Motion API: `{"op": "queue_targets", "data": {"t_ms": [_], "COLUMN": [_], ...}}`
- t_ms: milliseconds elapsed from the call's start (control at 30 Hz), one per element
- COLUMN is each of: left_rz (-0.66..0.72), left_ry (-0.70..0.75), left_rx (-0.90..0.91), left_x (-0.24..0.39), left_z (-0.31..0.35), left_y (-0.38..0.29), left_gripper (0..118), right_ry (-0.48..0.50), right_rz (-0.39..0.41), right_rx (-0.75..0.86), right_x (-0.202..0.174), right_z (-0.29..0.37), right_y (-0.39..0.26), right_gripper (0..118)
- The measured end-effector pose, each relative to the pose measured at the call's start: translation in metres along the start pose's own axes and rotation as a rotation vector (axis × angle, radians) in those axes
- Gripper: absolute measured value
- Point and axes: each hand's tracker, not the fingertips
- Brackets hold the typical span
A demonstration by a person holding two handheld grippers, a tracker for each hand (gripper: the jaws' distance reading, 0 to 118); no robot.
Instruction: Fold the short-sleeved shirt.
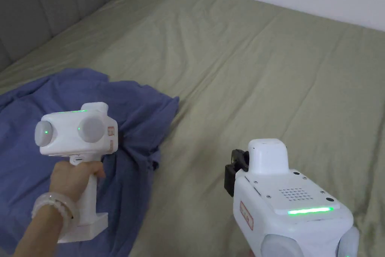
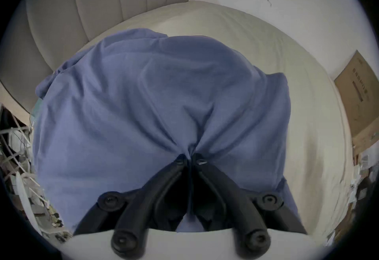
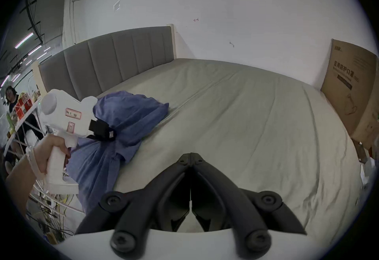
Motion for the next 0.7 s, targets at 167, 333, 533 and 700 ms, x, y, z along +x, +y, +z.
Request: {"op": "queue_targets", "data": {"t_ms": [167, 333, 533, 700], "left_rz": [0.08, 0.05, -0.095, -0.25], "left_ry": [-0.055, -0.136, -0.247, -0.47], "left_rx": [0.059, 0.199, 0.324, 0.363], "left_x": [-0.003, 0.024, 0.108, 0.207], "left_z": [0.045, 0.107, 0.179, 0.233], "left_y": [0.02, 0.047, 0.068, 0.053], "left_gripper": [2, 2, 2, 2], "right_ry": [-0.034, -0.085, -0.149, -0.25], "right_rz": [-0.057, -0.116, -0.196, -0.268], "right_rx": [0.011, 0.057, 0.13, 0.217], "right_x": [0.021, 0.043, 0.083, 0.128], "right_z": [0.015, 0.042, 0.088, 0.137], "right_y": [0.001, 0.005, 0.009, 0.012], "right_gripper": [0, 0, 0, 0]}}
